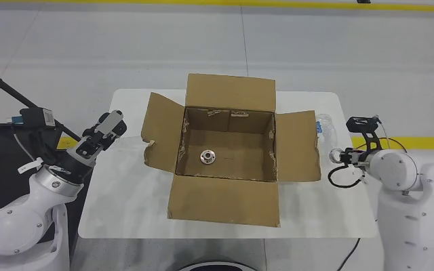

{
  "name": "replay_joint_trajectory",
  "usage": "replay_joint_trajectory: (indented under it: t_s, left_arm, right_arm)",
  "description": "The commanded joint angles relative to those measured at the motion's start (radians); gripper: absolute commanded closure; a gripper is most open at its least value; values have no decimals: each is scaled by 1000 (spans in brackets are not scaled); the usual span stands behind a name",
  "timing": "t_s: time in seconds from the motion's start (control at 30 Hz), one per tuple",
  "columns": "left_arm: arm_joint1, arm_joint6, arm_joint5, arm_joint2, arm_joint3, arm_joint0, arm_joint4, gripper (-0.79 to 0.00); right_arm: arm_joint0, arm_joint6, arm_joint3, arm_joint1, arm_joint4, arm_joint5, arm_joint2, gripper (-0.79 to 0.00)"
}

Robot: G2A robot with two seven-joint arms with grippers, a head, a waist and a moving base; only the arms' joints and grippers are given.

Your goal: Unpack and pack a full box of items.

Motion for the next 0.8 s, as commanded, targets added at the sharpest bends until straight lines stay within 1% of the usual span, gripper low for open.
replay_joint_trajectory:
  t_s: [0.0, 0.3, 0.63, 0.7, 0.77]
  left_arm:
    - [0, 0, 0, 0, 0, 0, 0, -785]
    - [0, 0, 0, 0, 0, 0, 0, -785]
    - [0, 0, 0, 0, 0, 0, 0, -785]
    - [0, 0, 0, 0, 0, 0, 0, -785]
    - [0, 0, 0, 0, 0, 0, 0, -785]
  right_arm:
    - [15, 7, 46, 3, -15, 0, -5, 0]
    - [63, -15, 220, 12, 15, -39, -17, 0]
    - [106, -35, 345, 20, -32, -9, -59, 0]
    - [118, -40, 371, 21, -39, 0, -68, -34]
    - [128, -51, 396, 21, -32, 0, -74, -28]
